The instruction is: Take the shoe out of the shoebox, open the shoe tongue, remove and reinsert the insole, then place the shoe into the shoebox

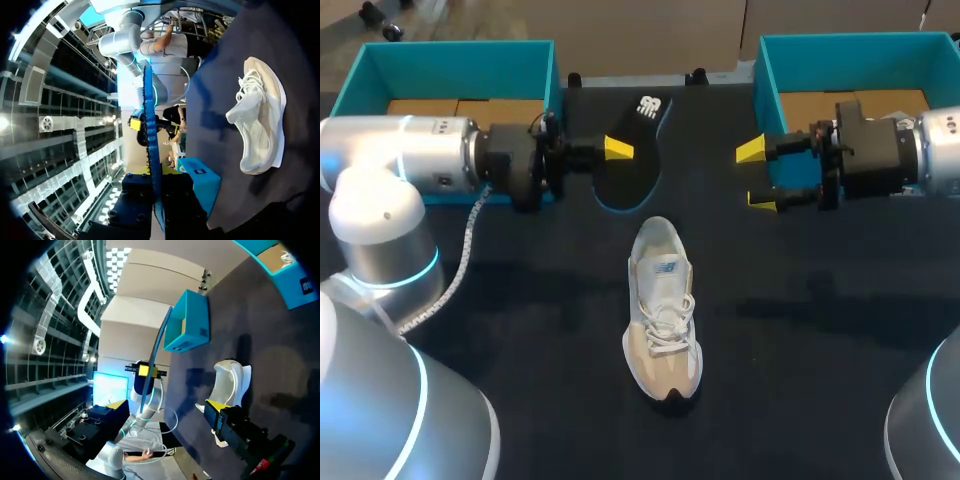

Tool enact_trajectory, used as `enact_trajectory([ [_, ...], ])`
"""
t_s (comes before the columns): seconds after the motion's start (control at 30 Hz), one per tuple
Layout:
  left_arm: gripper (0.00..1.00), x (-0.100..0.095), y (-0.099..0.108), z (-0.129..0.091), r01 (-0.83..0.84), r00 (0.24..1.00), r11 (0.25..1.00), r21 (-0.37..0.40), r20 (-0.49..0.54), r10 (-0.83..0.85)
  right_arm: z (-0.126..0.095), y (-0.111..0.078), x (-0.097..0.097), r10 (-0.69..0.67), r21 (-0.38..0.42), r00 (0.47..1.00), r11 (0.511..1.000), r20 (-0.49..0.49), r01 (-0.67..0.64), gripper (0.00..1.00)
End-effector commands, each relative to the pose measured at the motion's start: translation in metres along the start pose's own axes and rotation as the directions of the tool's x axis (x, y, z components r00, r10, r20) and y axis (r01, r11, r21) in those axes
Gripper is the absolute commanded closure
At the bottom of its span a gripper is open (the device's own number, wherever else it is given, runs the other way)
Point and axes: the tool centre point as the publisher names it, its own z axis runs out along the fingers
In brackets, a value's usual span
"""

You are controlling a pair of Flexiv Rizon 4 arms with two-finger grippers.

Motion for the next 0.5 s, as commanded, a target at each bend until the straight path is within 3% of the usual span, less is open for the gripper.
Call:
enact_trajectory([
  [0.03,1.00,-0.0003,-0.0041,0.0026,-0.031,1.000,0.999,-0.030,0.005,0.031,0.0023,-0.0003,-0.0001,0.000,-0.002,1.000,1.000,0.002,0.000,0.00],
  [0.5,1.00,0.0005,0.0024,0.0055,-0.180,0.984,0.981,-0.076,-0.002,0.180,0.0023,-0.0003,-0.0001,0.000,-0.002,1.000,1.000,0.002,0.000,0.00],
])
